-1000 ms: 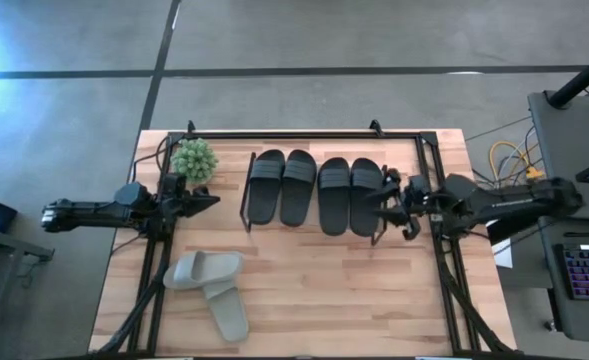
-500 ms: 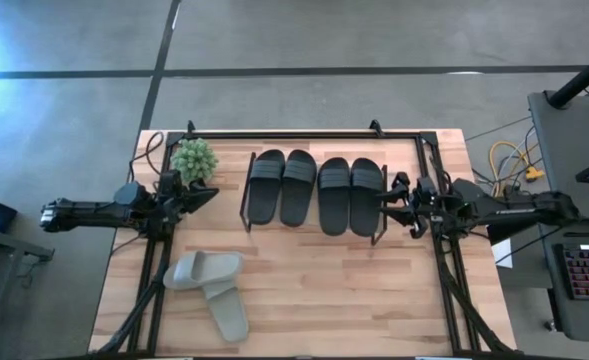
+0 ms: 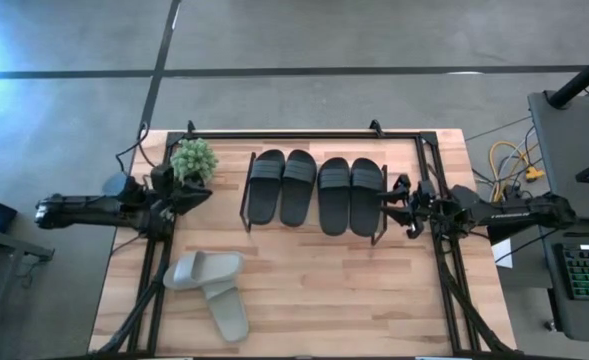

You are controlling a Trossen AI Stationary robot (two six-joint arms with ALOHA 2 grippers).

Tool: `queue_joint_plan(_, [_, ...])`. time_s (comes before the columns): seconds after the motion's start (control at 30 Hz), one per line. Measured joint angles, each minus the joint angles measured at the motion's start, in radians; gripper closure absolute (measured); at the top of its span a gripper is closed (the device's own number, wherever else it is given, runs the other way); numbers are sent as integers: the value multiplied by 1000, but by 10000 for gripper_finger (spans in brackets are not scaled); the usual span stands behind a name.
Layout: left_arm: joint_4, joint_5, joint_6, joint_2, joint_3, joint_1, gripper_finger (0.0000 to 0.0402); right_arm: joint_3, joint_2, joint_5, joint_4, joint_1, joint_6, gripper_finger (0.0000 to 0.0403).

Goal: Pick and place slides into the shelf
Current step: Put the gray slipper under the shelf

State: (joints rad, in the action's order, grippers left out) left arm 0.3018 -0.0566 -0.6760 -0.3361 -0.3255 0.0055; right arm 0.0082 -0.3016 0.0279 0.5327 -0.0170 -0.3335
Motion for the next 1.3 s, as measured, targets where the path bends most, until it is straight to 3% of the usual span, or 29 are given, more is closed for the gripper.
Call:
queue_joint_plan(0.23, [-613,-13,102,-170,-284,1,352,0,-3,47,-6,-5,38,220])
queue_joint_plan(0.4, [-954,-69,230,-282,-502,0,395,0,-3,53,-8,-5,38,220])
queue_joint_plan(0.6, [-1346,-55,289,-409,-722,-1,401,1,-3,53,-7,-5,38,220])
queue_joint_plan(0.73, [-1508,-78,159,-481,-761,-1,401,1,-4,52,-7,-5,38,220])
queue_joint_plan(0.87, [-1601,-242,257,-571,-780,-33,401,1,-4,52,-7,-5,38,220])
queue_joint_plan(1.0, [-1741,-414,238,-653,-787,-96,401,1,-4,52,-7,-5,38,220])
queue_joint_plan(1.07, [-1805,-364,175,-685,-776,-122,401,1,-4,52,-6,-5,38,220])
queue_joint_plan(1.17, [-1878,-206,18,-731,-752,-180,401,1,-4,52,-6,-5,38,220])
queue_joint_plan(1.3, [-1870,-167,-224,-756,-726,-261,401,1,-4,52,-5,-5,38,220])
